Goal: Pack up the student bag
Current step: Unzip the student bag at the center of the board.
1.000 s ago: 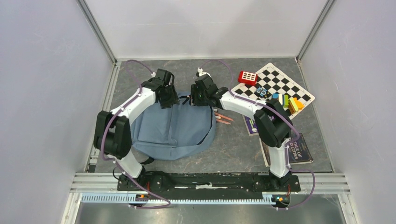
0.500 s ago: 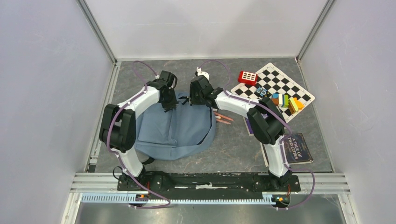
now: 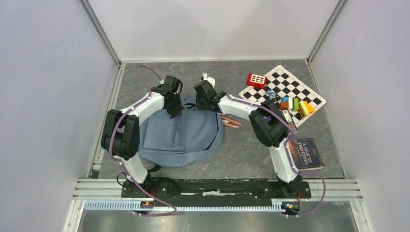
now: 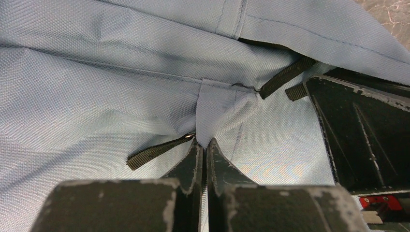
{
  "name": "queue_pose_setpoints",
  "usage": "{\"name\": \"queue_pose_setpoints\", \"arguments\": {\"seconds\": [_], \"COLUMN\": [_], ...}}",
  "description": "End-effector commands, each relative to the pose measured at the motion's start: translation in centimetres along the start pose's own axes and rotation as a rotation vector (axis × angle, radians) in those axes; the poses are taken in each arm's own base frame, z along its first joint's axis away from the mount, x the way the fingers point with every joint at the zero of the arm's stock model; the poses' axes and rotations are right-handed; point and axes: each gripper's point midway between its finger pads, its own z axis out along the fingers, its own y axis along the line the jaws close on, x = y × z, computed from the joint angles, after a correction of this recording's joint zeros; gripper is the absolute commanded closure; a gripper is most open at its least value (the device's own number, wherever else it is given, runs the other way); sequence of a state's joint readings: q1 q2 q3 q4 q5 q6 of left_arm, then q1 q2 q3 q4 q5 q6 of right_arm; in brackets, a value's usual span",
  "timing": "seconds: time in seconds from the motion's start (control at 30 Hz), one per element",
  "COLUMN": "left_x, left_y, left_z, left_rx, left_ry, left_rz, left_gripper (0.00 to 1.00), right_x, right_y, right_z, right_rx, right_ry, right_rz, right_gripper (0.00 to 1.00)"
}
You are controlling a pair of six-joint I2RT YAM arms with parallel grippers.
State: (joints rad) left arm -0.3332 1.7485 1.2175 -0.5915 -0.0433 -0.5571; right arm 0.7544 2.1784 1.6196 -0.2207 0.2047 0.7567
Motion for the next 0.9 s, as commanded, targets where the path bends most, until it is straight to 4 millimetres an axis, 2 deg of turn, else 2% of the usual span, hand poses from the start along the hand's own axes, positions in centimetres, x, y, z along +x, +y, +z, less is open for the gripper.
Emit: {"name": "queue_pose_setpoints", "arguments": {"seconds": [0.0, 0.07, 0.17, 0.27, 0.4, 0.5, 0.63, 0.77, 0.87], "left_x": [0.4, 0.4, 0.6, 0.8, 0.9, 1.1, 1.1, 0.9, 0.6], "left_y": [0.2, 0.2, 0.2, 0.3, 0.3, 0.3, 0.6, 1.0, 1.9], "left_z": [-1.0, -1.1, -1.1, -1.2, -1.3, -1.3, -1.2, -1.3, -1.3], "left_rx": [0.01, 0.009, 0.012, 0.014, 0.017, 0.014, 0.003, -0.012, -0.031], "left_ry": [0.003, 0.001, 0.004, 0.007, 0.008, 0.013, 0.015, 0.008, 0.007], "left_rz": [0.007, 0.005, -0.001, -0.004, -0.004, -0.008, -0.014, -0.022, -0.047], "left_gripper": [0.98, 0.98, 0.98, 0.98, 0.98, 0.98, 0.98, 0.98, 0.98], "right_x": [-0.1, 0.0, 0.2, 0.7, 1.6, 1.8, -0.2, -2.7, -3.7], "right_y": [0.1, 0.3, 0.5, 0.7, 0.7, 0.7, 1.6, 2.1, 1.6], "right_z": [0.7, 0.8, 0.9, 1.3, 2.0, 2.2, 1.2, -0.8, -2.2], "right_rx": [0.031, 0.024, 0.022, 0.023, 0.032, 0.025, -0.012, -0.041, -0.029], "right_ry": [-0.009, -0.003, 0.004, 0.017, 0.046, 0.06, 0.008, -0.062, -0.1], "right_rz": [0.059, 0.092, 0.155, 0.2, 0.244, 0.269, 0.25, 0.216, 0.172], "right_gripper": [0.67, 0.66, 0.59, 0.59, 0.66, 0.77, 0.98, 1.0, 1.0]}}
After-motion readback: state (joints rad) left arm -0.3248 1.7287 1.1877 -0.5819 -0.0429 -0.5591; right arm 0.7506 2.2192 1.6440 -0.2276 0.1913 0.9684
